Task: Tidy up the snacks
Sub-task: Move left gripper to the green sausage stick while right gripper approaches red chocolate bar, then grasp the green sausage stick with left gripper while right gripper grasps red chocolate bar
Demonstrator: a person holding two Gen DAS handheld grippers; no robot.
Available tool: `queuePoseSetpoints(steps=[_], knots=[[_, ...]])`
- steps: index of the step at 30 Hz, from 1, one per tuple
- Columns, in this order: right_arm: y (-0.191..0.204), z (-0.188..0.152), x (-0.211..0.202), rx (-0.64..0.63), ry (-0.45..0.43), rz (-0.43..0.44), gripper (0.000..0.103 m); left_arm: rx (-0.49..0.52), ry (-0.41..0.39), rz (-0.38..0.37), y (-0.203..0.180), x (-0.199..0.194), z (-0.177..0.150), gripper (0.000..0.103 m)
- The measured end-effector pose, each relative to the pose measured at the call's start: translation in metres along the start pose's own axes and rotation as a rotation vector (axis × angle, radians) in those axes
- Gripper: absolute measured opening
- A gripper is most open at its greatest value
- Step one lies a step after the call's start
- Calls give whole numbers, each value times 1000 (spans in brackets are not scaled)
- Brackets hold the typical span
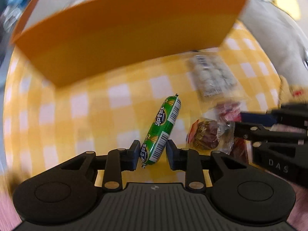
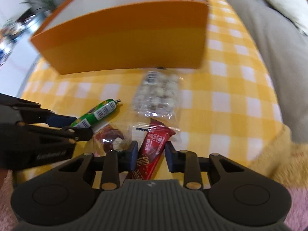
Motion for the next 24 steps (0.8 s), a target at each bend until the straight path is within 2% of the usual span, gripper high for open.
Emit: queuePoseSetpoints(steps=[1,4,6,9,12,17,24], knots=[[2,1,1,-16,2,13,9,-37,21,-12,4,0,-2,33],[5,3,4,-46,2,17,7,-97,56,-40,12,-1,-9,33],[5,3,3,-31,4,-3,12,-83,61,-32,10,-2,-12,33],[1,2,-5,21,-14,-1,27,-48,32,-25,5,-6,-12,34],[1,-6,-13,61,-1,-4,36,-15,-33,-29,0,-14,-8,44],[1,-20,-11,101,61,12,37,54,-99,2,-11,-15,-4,46],[13,-22,-1,33,99,-41,38,85,-120,24,-17,-12,-8,46]])
Point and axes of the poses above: each gripper's, at about its wrist camera, not at the fingertips, and x roughly the way its jaws point, y to its left, z to its top, the point moved 2 cm from there along x, roughly the way its jaws point, and after that the axes turned 13 degrees about z, right-handed, at the moved point
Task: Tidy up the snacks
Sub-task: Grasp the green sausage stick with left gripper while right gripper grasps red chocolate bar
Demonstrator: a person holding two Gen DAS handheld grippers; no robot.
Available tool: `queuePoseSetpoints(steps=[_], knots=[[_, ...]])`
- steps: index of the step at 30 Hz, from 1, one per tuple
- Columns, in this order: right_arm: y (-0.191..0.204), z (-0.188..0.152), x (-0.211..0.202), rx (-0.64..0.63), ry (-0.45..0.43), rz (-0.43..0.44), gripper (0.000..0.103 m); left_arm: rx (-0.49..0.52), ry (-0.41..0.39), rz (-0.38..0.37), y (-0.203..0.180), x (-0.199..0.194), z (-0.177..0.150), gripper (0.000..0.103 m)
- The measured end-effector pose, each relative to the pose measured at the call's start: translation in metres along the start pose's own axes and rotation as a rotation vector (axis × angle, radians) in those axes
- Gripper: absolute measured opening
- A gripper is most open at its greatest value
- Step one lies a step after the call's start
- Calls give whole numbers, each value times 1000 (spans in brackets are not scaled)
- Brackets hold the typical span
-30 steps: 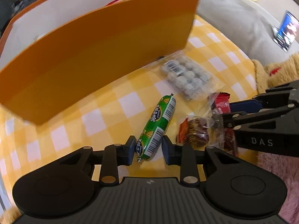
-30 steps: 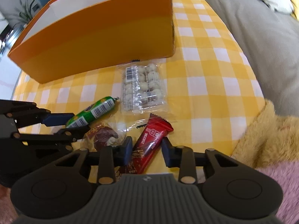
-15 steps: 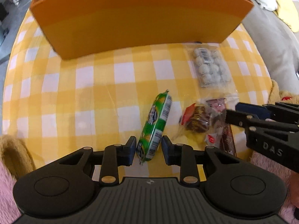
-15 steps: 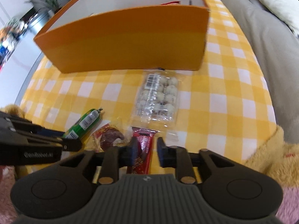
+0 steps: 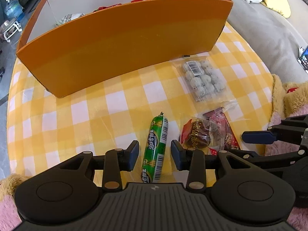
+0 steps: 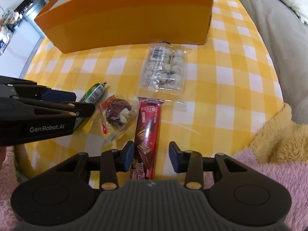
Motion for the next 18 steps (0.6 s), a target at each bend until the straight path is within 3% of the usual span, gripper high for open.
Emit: queuePoseSetpoints(steps=[10,15,18], knots=[[20,0,13,-109,22,-99,43,43,13,35,-7,8,-2,46],[18,0,13,-118,26,-98,42,42,8,38,-9,9,-1,44],[19,0,12,-126,24,-98,30,42,4,25,-10,9,-1,36]])
Point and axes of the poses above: each gripper's, at about its wrist camera, not at the fingertips, and x roughly the way its jaws point, y to its left, z to its top, the point moved 2 cm from there along x, roughly the way its jaws point, and after that the axes turned 13 degrees about z, right-handed, at the moved point
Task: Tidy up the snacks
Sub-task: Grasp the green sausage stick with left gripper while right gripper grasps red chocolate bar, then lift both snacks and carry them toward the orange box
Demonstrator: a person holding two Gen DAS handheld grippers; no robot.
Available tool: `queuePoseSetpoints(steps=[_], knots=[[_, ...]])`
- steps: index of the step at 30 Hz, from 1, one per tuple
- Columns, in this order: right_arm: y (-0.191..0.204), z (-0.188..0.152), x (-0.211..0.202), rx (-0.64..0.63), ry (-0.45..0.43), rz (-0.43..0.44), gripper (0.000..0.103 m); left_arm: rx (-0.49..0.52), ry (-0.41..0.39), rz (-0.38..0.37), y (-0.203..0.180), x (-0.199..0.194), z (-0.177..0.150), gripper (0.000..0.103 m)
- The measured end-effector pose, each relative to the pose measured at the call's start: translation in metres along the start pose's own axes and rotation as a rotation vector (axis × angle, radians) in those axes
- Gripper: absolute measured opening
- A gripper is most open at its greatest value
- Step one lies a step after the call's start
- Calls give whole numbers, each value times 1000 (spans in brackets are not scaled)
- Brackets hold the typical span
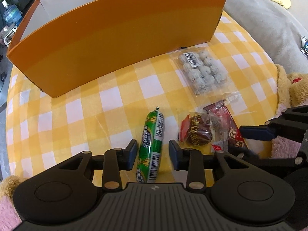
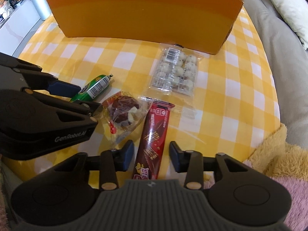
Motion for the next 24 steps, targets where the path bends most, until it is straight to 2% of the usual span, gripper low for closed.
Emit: queuePoseSetpoints(steps=[1,3,10,15,24], knots=[[0,-1,0,5,-3,0,22,1,-3,3,0,0,0,31],[-5,-2,-1,30,-10,14,21,-5,-3,3,1,0,0,26],[-14,-6,-4,86,-7,19,20,-48,15,-1,7,-1,0,25],[-20,-9,-14,127,-13,65,20,-95,16,-19,16,-11,0,25],[-10,-9,-45,43,-66,55,20,-140,-26,-62,23,-47,6,25]])
Point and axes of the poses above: each gripper's, at about its wrist camera, not at the fingertips, and x roughly the way its jaws point, y to its left, z to its top, the point moved 2 cm from there along x, roughly the way its jaws point, and after that the axes turned 13 degrees about z, right-handed, at the moved point
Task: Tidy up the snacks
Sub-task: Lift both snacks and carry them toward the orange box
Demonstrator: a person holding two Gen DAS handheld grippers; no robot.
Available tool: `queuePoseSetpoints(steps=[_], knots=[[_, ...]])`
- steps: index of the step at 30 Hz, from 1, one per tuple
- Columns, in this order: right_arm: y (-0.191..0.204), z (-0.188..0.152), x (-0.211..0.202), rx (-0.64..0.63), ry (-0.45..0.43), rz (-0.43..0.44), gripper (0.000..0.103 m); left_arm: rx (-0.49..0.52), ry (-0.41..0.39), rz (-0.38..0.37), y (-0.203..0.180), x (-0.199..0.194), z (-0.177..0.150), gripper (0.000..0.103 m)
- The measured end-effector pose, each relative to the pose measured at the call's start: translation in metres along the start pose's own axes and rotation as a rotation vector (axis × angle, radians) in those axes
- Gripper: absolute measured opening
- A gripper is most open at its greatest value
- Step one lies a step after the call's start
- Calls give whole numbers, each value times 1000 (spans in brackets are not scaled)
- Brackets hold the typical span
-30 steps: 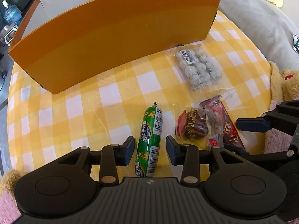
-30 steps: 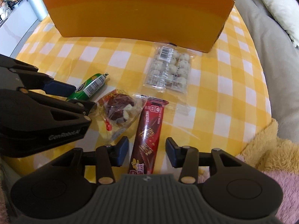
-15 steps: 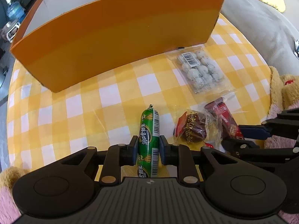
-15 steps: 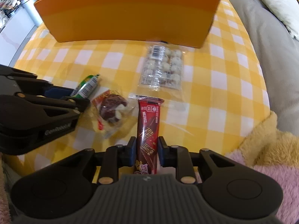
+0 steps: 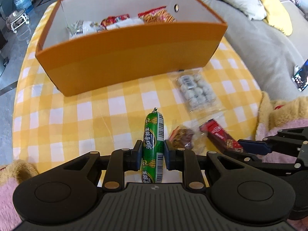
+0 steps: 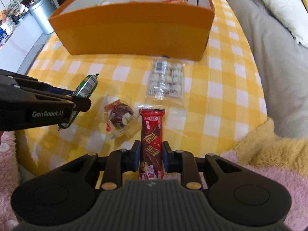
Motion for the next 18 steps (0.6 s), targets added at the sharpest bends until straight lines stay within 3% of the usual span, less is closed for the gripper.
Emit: queuePoseSetpoints(steps=[18], knots=[[21,22,-73,-55,-171,73,19,-50,-135,-36,14,-68,13,25]])
Point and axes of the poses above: each gripper's, at about its wrist camera, not at the fingertips, and x roughly the way its jaws point, y to its left, z to its top, the point moved 2 cm from there along x, roughly the way its jaws point, and after that the axes turned 13 degrees about z, right-handed, at the moved point
